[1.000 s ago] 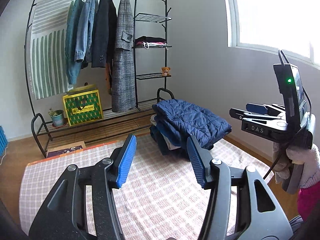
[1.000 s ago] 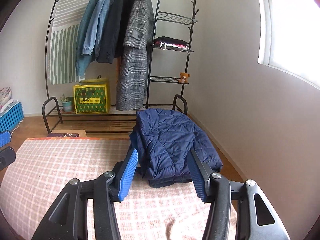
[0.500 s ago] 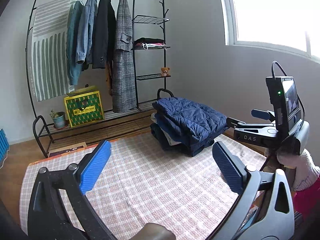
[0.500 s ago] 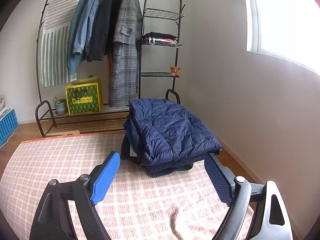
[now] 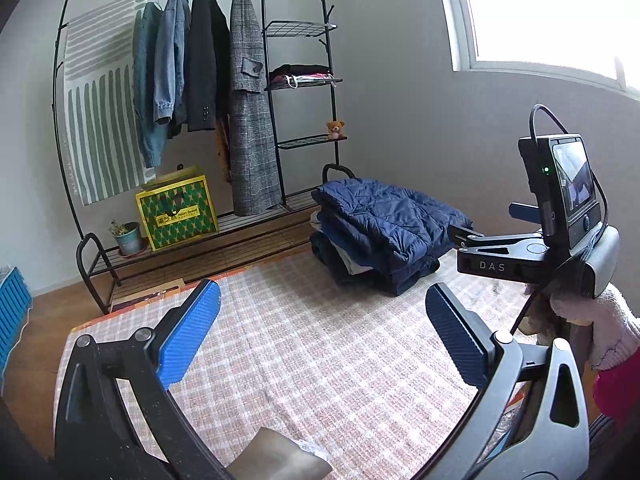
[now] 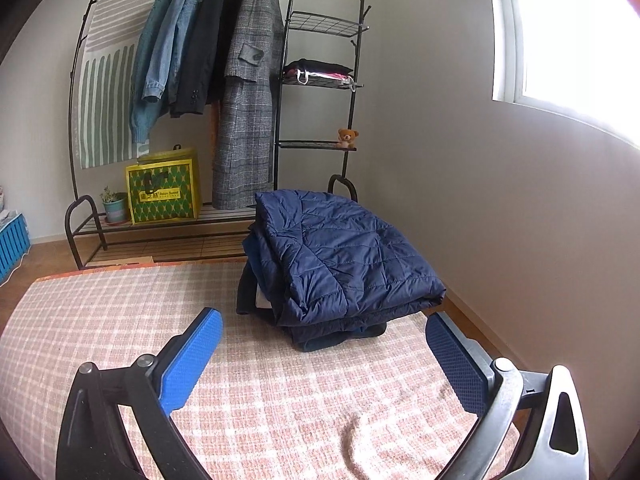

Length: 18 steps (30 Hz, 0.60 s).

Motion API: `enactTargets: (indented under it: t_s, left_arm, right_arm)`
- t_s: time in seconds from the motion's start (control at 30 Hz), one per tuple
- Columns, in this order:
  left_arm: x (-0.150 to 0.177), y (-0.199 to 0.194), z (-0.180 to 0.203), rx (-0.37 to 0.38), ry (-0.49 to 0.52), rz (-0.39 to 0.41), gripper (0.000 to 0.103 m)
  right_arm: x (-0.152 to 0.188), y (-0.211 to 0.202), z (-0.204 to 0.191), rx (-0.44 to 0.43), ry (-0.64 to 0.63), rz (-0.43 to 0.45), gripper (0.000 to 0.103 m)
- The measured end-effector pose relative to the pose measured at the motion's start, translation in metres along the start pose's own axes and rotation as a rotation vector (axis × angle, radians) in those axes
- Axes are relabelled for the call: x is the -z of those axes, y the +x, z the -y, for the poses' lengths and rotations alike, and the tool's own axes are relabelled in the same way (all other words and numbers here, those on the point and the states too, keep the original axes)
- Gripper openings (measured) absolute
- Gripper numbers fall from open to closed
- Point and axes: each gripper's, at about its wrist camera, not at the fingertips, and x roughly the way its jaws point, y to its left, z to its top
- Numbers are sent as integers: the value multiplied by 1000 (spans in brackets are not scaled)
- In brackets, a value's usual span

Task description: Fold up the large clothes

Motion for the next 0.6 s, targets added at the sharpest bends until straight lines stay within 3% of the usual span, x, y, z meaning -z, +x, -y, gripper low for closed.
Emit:
enactTargets:
  t_s: [0.6]
  left_arm:
    - [10,7,-8,-20,-2,-29,103]
  right_arm:
    - [7,7,6,0,37,-26,103]
